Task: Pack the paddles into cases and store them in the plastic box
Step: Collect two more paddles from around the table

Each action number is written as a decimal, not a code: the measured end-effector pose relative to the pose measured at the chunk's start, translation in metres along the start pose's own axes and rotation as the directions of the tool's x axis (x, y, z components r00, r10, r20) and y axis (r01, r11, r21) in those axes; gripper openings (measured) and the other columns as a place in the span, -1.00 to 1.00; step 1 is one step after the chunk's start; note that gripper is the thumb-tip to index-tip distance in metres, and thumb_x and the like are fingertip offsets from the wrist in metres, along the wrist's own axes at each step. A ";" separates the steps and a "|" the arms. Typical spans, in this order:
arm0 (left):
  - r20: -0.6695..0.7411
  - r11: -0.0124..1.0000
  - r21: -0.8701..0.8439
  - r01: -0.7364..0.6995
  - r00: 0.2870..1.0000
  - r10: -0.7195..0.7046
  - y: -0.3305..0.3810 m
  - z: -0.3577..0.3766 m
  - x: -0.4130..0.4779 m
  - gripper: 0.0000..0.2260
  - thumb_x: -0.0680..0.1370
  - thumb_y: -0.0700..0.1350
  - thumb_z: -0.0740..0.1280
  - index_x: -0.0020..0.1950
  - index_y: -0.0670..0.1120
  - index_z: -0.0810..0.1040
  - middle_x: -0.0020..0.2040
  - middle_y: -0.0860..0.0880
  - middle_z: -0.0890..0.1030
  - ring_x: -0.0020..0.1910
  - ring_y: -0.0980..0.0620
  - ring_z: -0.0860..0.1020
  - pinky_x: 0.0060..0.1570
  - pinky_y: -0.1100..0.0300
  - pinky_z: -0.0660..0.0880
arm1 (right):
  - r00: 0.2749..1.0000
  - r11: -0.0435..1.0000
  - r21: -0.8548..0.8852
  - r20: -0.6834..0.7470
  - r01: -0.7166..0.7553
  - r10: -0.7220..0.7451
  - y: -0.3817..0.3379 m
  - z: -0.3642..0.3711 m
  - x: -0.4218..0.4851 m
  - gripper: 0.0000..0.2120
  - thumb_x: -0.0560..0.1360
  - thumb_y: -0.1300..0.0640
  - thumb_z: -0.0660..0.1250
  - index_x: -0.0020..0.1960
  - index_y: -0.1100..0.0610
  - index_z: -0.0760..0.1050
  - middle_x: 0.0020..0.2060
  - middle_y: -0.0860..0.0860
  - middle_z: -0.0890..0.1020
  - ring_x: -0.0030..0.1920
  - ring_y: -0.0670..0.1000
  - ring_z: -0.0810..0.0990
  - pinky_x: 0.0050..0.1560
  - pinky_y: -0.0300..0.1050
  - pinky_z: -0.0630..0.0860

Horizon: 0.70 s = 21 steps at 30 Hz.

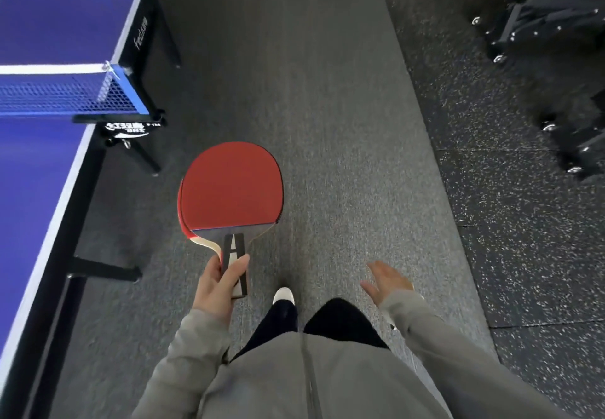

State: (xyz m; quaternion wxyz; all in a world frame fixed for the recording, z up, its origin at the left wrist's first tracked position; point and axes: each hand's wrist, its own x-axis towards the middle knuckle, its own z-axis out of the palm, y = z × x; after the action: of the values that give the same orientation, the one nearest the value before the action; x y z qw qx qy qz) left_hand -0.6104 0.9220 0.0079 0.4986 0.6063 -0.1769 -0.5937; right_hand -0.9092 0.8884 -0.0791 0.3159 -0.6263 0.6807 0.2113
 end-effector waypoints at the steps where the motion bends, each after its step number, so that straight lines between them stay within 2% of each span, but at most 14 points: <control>1: 0.006 1.000 -0.003 0.002 1.000 -0.002 0.009 0.004 0.010 -0.93 0.54 -0.23 0.29 -0.08 -0.06 0.49 -0.43 0.15 0.58 -0.44 0.21 0.55 -0.43 0.37 0.48 | 1.000 1.000 -0.005 -0.002 0.003 -0.003 -0.005 -0.010 0.008 -0.46 0.60 -0.13 0.06 0.52 0.01 0.04 0.53 0.01 0.08 0.52 0.05 0.06 0.50 0.15 0.02; 6: 0.010 1.000 -0.001 0.016 1.000 -0.016 0.041 0.021 0.065 -0.91 0.51 -0.20 0.34 -0.09 -0.01 0.52 -0.40 0.14 0.59 -0.40 0.22 0.56 -0.32 0.28 0.45 | 0.998 0.994 -0.105 0.054 0.041 -0.036 -0.032 -0.054 0.061 -0.46 0.60 -0.14 0.02 0.52 -0.02 -0.01 0.54 -0.03 0.02 0.53 0.01 -0.03 0.49 0.18 -0.10; 10: -0.039 0.999 -0.028 0.033 0.999 -0.034 0.058 0.039 0.110 -0.88 0.43 -0.15 0.42 -0.12 0.00 0.52 -0.40 0.15 0.58 -0.39 0.23 0.55 -0.27 0.24 0.43 | 0.990 0.960 -0.244 0.076 0.137 -0.122 -0.053 -0.095 0.114 -0.45 0.61 -0.15 0.00 0.52 0.00 -0.01 0.53 -0.03 0.03 0.53 0.01 -0.03 0.47 0.19 -0.06; 14: -0.122 0.998 -0.069 0.008 0.992 -0.016 0.079 0.062 0.159 -0.90 0.52 -0.25 0.31 -0.11 -0.06 0.52 -0.42 0.11 0.59 -0.43 0.19 0.56 -0.41 0.33 0.48 | 0.979 0.928 -0.312 0.082 0.203 -0.187 -0.071 -0.141 0.177 -0.47 0.60 -0.15 -0.01 0.51 0.01 0.05 0.51 -0.03 0.11 0.51 0.01 0.06 0.44 0.15 0.05; 21: -0.251 0.988 -0.150 -0.047 0.968 0.008 0.136 0.123 0.251 -0.89 0.54 -0.28 0.27 -0.14 -0.10 0.48 -0.45 0.11 0.57 -0.47 0.19 0.53 -0.43 0.33 0.47 | 0.966 0.931 -0.275 0.167 0.240 -0.200 -0.062 -0.232 0.285 -0.50 0.60 -0.15 0.03 0.48 0.00 0.12 0.49 -0.03 0.18 0.49 0.01 0.13 0.43 0.16 0.06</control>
State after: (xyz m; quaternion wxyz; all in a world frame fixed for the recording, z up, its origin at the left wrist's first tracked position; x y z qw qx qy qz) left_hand -0.6111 0.6111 0.0067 0.5707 0.6332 -0.0746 -0.5175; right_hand -0.8907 0.5170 -0.1055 0.2870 -0.7225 0.5442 0.3152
